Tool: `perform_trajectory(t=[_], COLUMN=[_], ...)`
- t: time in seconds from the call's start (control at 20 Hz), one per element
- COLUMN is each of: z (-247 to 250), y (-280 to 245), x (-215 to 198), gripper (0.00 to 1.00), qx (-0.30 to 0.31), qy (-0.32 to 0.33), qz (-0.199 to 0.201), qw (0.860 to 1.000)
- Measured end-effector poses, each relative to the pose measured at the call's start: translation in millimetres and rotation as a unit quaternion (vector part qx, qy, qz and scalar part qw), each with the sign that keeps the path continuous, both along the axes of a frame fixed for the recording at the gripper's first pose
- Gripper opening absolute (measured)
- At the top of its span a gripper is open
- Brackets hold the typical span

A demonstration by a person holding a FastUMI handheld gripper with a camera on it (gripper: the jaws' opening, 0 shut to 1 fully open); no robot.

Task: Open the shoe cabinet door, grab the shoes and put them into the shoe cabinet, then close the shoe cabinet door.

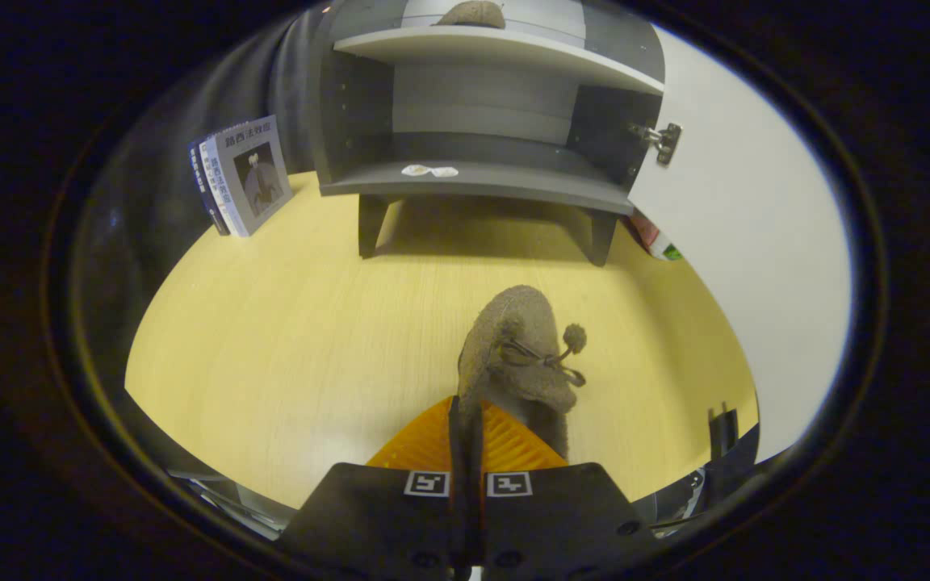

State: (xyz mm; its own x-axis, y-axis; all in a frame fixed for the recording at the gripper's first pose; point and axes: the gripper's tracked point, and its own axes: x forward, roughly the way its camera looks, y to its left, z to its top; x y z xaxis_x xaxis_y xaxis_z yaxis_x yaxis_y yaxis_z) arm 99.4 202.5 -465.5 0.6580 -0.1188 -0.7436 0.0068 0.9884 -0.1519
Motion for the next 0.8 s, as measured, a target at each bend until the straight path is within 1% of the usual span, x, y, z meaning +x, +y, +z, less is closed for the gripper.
perform_trajectory(t=[0.2,0.3,0.4,0.6,0.7,0.8], z=[54.1,91.2,138.6,233.1,270.4,301.4], y=[-3.5,-4.5,-4.6,-11.7,-18.6,-23.3], x=[10.9,17.3,24.6,48.7,68.5,93.9], gripper=[0.03,0.02,0.03,0.03,0.03,0.02], qx=[-0.002,-0.005,-0.009,-0.017,-0.014,-0.012], qy=[-0.039,-0.063,-0.092,-0.161,-0.196,-0.224], qz=[-0.008,-0.012,-0.015,-0.035,-0.049,-0.049], qw=[0.999,0.998,0.996,0.986,0.979,0.973])
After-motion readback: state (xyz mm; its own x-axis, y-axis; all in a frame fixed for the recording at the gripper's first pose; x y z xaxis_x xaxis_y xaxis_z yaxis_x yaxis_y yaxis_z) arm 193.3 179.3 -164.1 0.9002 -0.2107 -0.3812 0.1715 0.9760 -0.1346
